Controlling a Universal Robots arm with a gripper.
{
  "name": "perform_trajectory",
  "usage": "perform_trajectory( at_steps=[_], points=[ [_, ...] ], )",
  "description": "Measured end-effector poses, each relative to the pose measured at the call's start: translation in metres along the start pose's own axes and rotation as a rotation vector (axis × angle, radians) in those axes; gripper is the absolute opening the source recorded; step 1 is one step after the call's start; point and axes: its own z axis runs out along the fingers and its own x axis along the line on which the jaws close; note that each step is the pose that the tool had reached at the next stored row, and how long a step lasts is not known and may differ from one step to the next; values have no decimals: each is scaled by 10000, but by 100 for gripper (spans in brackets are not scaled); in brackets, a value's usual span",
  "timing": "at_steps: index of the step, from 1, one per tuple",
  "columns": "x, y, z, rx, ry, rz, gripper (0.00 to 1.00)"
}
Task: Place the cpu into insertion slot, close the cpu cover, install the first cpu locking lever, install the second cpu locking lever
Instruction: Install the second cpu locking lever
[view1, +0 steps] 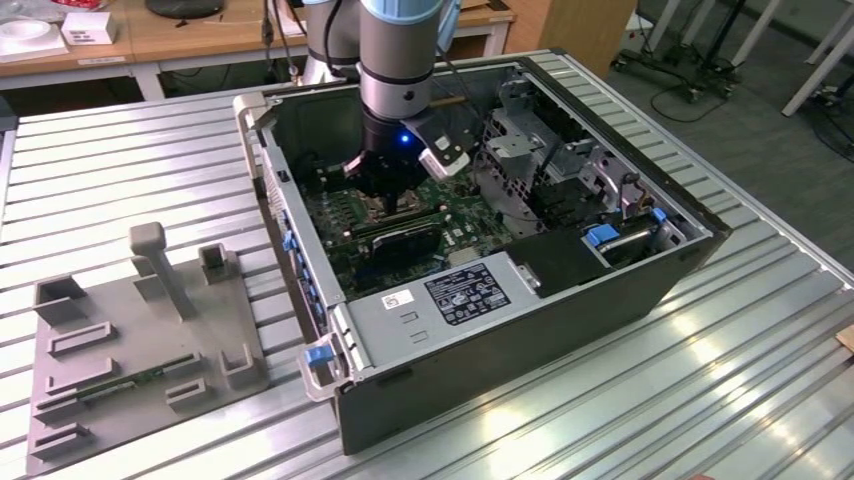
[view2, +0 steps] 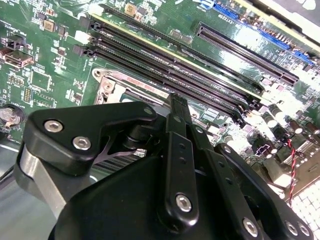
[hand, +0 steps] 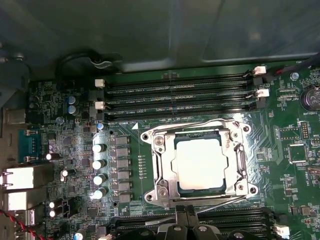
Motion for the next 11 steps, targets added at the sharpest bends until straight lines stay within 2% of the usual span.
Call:
perform_trajectory(
  at_steps=[11],
  points=[
    [21, -2, 9, -2, -2, 0, 11]
  ],
)
